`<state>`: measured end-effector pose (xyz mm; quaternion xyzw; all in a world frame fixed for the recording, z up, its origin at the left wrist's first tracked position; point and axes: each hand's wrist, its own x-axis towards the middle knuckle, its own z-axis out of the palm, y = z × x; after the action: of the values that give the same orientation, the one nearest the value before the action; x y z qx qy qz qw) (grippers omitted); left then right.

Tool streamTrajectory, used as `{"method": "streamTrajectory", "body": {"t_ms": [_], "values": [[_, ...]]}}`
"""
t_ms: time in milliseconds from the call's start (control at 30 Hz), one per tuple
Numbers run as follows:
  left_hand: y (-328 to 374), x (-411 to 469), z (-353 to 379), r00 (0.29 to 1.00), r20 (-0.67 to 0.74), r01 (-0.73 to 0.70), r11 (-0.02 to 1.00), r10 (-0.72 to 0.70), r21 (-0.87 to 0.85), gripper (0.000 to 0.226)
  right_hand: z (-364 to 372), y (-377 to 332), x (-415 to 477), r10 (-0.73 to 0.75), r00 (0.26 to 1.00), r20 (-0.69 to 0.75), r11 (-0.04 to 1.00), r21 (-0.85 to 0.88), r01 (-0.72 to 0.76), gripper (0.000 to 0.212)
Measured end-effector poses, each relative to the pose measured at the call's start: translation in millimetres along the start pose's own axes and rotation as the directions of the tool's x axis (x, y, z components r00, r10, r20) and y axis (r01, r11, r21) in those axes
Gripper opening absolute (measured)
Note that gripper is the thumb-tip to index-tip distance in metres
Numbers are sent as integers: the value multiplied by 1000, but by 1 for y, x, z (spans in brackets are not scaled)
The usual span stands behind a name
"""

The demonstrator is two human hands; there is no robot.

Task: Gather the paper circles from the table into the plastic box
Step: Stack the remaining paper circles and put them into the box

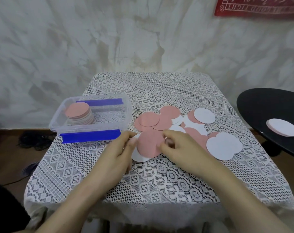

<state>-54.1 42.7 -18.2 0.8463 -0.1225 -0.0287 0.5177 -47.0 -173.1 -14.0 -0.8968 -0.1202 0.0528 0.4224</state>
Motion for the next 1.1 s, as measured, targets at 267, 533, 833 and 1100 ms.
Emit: {"method": "streamTrajectory", "body": {"t_ms": [267,533,833,1100], "values": [[1,-6,1,987,-43,-145,971,155,188,9,7,-7,-9,-123,990,-74,992,-46,120,11],[1,-6,0,975,-79,-171,931,207,321,11,13,-13,-12,-197,973,-120,962,-215,168,12],[-5,-4,3,976,-45,-186,916,215,355,4,10,-24,-11,-235,972,-17,880,-428,206,10],[-6,-4,1,987,-17,-147,934,161,325,8,13,-24,-10,-206,978,-17,901,-394,183,9]]}}
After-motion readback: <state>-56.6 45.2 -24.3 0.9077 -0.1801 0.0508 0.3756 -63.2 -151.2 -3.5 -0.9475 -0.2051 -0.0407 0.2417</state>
